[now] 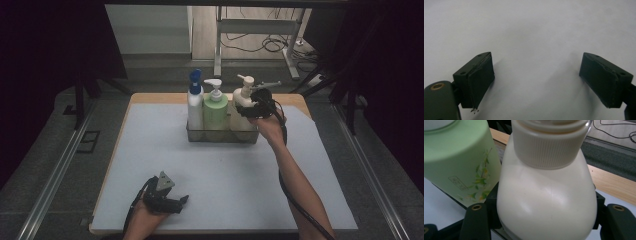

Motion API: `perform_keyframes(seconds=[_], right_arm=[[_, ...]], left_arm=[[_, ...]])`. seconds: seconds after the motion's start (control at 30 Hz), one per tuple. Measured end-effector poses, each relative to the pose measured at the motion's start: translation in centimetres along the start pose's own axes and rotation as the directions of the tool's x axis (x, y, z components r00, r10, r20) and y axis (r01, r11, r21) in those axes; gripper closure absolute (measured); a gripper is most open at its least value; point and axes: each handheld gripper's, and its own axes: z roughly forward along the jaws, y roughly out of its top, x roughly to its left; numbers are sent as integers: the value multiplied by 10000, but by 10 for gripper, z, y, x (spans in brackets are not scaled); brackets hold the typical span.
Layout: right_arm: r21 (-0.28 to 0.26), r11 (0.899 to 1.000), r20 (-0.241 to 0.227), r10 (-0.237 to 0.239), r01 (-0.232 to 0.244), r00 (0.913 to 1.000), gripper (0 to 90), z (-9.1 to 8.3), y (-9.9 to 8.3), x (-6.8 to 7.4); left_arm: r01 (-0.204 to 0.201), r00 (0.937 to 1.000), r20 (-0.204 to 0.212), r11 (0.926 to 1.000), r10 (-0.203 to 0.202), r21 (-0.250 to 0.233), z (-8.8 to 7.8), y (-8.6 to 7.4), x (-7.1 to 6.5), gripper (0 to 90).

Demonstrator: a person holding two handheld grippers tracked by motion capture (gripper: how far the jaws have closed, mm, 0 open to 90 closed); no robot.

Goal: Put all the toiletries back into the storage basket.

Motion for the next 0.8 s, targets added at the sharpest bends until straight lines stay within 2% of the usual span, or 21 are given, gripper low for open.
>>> perform_keyframes(seconds=[0.2, 0.53, 0.7, 0.8], right_arm=[[194, 9998, 21, -31, 31, 10000, 359, 4, -7, 1], [73, 9999, -24, -155, 156, 9999, 349, 3, -12, 2], [106, 9999, -256, -130, 132, 9996, 304, 5, -16, 0], [139, 9995, -270, -271, 275, 9993, 288, 5, -19, 0]], left_arm=[[-4, 10000, -8, 10000, 4, 8, 0, 0, 0, 121], [-6, 10000, -3, 10000, 6, 5, 0, 0, 0, 121], [-7, 10000, -4, 10000, 7, 2, 0, 0, 0, 121], [-9, 10000, -5, 10000, 9, 4, 0, 0, 0, 121]])
